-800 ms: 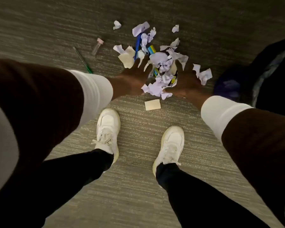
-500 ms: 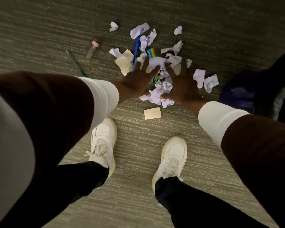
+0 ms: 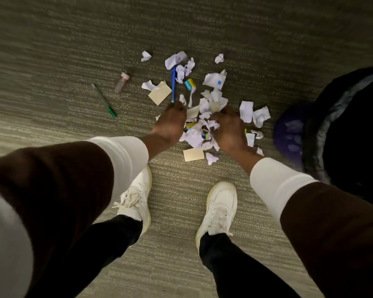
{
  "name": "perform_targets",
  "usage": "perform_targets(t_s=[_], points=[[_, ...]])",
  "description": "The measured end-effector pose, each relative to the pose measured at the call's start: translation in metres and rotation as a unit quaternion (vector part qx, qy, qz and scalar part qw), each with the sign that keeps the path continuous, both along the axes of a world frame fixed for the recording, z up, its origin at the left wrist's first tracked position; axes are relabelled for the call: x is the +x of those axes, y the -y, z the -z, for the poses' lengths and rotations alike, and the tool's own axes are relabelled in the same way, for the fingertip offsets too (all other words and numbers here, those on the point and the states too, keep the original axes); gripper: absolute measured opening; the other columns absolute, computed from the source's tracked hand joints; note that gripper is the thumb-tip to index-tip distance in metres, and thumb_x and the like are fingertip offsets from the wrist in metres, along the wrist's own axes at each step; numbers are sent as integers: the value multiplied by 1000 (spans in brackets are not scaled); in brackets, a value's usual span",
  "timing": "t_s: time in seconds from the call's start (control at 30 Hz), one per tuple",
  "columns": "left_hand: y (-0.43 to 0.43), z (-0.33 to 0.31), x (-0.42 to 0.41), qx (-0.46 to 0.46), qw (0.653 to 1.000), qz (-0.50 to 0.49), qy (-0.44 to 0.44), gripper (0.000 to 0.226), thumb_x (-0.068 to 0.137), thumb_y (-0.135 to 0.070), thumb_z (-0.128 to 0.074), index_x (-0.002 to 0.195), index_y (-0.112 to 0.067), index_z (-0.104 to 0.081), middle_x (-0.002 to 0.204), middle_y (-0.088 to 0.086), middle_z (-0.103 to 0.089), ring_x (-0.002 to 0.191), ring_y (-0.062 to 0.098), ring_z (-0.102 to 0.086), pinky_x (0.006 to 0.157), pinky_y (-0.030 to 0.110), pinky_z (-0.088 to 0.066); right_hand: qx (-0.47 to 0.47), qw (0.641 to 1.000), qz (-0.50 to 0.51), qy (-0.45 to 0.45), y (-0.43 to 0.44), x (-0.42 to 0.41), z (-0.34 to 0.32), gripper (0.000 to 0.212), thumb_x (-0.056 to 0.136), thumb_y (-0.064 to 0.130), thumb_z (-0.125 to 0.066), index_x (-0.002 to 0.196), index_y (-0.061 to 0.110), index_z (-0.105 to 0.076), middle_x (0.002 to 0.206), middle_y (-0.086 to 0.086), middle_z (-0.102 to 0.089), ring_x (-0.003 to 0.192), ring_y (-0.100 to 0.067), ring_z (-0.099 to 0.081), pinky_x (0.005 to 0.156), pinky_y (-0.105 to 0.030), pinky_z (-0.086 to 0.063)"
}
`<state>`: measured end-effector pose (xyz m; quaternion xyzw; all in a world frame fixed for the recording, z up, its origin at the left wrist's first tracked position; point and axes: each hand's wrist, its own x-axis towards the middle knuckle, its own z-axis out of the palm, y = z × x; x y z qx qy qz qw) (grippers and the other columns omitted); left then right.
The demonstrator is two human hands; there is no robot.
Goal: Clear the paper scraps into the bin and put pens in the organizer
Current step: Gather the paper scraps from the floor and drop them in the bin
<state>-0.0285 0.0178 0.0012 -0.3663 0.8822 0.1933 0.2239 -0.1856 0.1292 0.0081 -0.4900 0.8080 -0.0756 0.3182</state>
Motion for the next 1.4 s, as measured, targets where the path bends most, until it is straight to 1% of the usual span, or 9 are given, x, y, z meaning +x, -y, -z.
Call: perform_targets(t_s=[0.3, 0.57, 0.67, 0.83, 1.03, 1.13, 1.2, 1.27, 1.4], points=[[-47, -131, -36, 10, 983, -145, -116, 20, 94, -5, -62, 110, 0, -73, 114, 18, -70, 103, 37, -68, 88, 44, -55, -32, 988, 148, 4, -49, -2, -134, 36, 86, 11, -78, 121, 16, -76, 125, -13, -63, 107, -35, -68, 94, -39, -57], [-101, -221, -108, 66, 959, -173, -215, 15, 95, -12, -65, 102, -1, -73, 107, 18, -68, 94, 36, -68, 82, 44, -54, -102, 957, 269, -43, -97, -42, -214, 27, 80, 13, -83, 107, 14, -79, 105, -12, -65, 90, -27, -67, 76, -24, -43], [-119, -244, -136, 80, 953, -172, -236, 17, 93, -16, -66, 99, -1, -73, 105, 20, -69, 93, 38, -68, 78, 41, -51, -108, 946, 300, -56, -114, -70, -232, 22, 79, 15, -80, 101, 12, -78, 99, -13, -65, 82, -29, -66, 72, -28, -44], [-145, -251, -183, 102, 961, -142, -214, 16, 95, -15, -63, 101, -6, -74, 109, 16, -71, 102, 35, -68, 83, 40, -50, -87, 939, 317, -104, -143, -115, -238, 17, 82, 18, -75, 97, 10, -76, 96, -14, -65, 79, -32, -65, 67, -25, -33], [-171, -238, -231, 185, 955, -150, -176, 25, 86, -15, -73, 109, -5, -71, 116, 15, -72, 112, 35, -68, 89, 41, -55, -9, 942, 318, -105, -165, -154, -225, 29, 84, 22, -75, 112, 15, -76, 114, -18, -68, 101, -41, -68, 82, -39, -52], [-179, -236, -242, 229, 943, -164, -181, 49, 85, -16, -75, 128, -3, -56, 125, 18, -68, 119, 37, -64, 89, 42, -51, -29, 932, 350, -88, -171, -163, -220, 26, 83, 18, -68, 106, 15, -80, 103, -16, -77, 96, -39, -73, 72, -33, -52], [-182, -236, -243, 242, 938, -159, -192, 53, 89, -18, -73, 135, -3, -50, 127, 19, -68, 118, 40, -63, 87, 43, -51, -25, 927, 366, -78, -174, -165, -222, 35, 83, 16, -68, 116, 17, -79, 112, -15, -77, 102, -36, -73, 80, -33, -55], [-183, -236, -237, 233, 937, -157, -208, 47, 91, -20, -71, 132, -5, -53, 125, 17, -69, 115, 39, -66, 86, 43, -54, 0, 931, 360, -67, -172, -165, -223, 42, 86, 16, -68, 127, 19, -75, 124, -18, -72, 110, -38, -71, 93, -38, -57], [-175, -232, -211, 203, 935, -194, -214, 17, 93, -18, -65, 109, -15, -68, 104, 10, -77, 99, 34, -72, 80, 44, -59, 37, 934, 347, -82, -163, -152, -232, 46, 87, 19, -71, 132, 18, -66, 132, -22, -58, 113, -43, -64, 96, -43, -54]])
